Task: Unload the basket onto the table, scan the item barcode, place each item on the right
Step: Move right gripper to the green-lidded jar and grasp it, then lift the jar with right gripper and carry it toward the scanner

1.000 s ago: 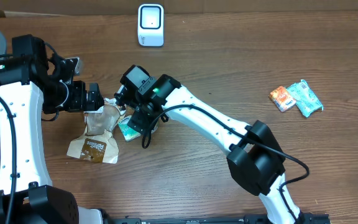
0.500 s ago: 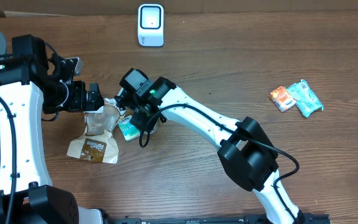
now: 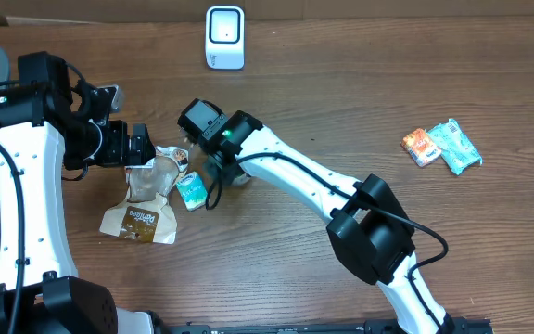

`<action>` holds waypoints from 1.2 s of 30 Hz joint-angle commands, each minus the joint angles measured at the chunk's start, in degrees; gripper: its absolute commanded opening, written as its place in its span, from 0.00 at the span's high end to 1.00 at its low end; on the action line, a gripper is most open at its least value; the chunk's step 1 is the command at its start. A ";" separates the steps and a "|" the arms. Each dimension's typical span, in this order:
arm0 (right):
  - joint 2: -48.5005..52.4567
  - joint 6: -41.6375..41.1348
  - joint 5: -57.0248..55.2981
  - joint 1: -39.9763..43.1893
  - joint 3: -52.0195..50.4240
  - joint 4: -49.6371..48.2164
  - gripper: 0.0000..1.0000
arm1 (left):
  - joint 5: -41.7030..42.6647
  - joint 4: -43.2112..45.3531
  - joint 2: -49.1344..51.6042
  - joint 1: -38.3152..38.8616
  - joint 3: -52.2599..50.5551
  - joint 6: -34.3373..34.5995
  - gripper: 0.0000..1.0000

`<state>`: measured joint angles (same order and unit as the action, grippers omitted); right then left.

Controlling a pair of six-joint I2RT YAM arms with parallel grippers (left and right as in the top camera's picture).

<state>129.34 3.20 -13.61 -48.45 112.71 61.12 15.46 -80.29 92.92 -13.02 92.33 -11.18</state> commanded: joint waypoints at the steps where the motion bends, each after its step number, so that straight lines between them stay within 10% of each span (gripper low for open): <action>1: -3.19 -16.98 -10.73 1.57 4.24 1.70 0.62 | 0.66 0.02 0.33 -0.09 0.07 -1.51 0.00; 15: -3.41 -51.36 9.40 18.53 2.73 3.06 0.81 | 0.66 0.02 0.33 -0.09 0.07 -1.51 0.00; 27: -0.37 -55.54 7.76 19.82 2.73 3.82 0.69 | 0.66 0.02 0.33 -0.09 0.07 -1.51 0.00; 36: -0.31 -50.86 6.10 17.86 2.73 3.98 0.41 | 0.66 0.02 0.33 -0.09 0.07 -1.51 0.00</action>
<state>129.03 -49.80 -6.24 -30.41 115.59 65.28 15.46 -80.29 92.92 -13.02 92.33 -11.18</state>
